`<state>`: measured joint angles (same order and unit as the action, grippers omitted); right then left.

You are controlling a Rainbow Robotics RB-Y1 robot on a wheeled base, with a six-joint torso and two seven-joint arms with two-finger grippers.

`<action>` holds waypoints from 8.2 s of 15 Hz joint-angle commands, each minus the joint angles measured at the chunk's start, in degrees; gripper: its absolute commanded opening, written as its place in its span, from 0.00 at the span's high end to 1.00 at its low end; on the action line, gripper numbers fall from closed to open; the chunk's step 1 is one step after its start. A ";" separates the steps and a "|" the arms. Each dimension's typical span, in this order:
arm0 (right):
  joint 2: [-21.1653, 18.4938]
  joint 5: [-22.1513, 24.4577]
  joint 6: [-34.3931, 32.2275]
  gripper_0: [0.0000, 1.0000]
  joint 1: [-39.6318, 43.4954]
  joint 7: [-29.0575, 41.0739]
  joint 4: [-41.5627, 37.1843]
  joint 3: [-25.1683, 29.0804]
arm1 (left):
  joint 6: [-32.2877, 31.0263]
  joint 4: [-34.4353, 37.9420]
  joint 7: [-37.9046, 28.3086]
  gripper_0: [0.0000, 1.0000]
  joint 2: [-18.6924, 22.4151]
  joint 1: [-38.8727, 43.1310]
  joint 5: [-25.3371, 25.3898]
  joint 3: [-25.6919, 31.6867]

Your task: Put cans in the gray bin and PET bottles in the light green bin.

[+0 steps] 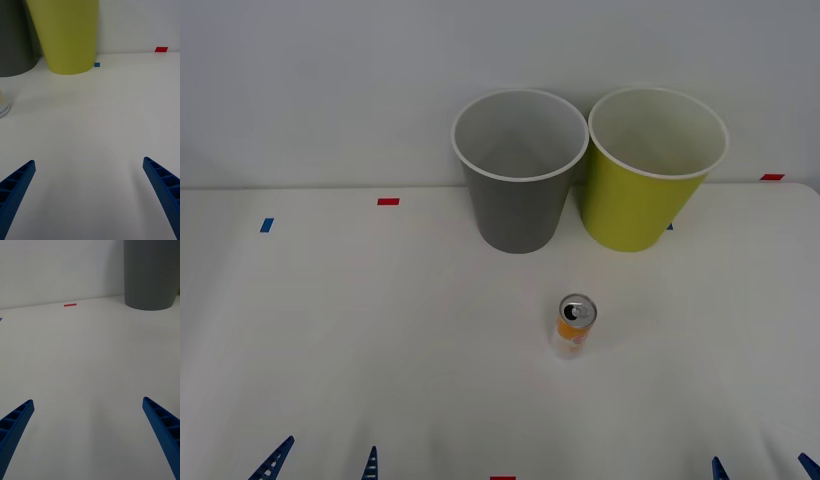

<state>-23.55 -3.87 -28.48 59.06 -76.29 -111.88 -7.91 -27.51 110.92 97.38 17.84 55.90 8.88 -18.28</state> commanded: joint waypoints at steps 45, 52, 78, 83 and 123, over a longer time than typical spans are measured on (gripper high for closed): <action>-0.26 0.35 3.78 0.00 -25.31 -8.35 2.81 -16.88 | 0.00 0.00 0.00 0.00 0.00 0.00 0.00 0.00; 1.58 0.44 4.31 0.00 -29.62 -10.46 5.98 -16.79 | 0.00 0.00 0.00 0.00 0.00 0.00 0.00 0.00; 7.12 0.62 7.73 0.51 -42.89 -11.87 15.47 -17.23 | 0.00 0.00 0.00 0.00 0.00 0.00 0.00 0.00; 7.21 0.18 7.82 0.93 -42.80 -11.95 15.47 -16.70 | 0.00 0.00 0.00 0.00 0.00 0.00 0.00 0.00; 4.75 -29.80 111.88 1.00 -76.20 -2.81 -35.16 9.93 | 0.00 0.00 0.00 0.00 0.00 0.00 0.00 0.00</action>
<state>-18.75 -32.23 83.36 -15.65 -79.13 -148.32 1.09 -27.51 110.92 97.38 17.84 55.90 8.88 -18.28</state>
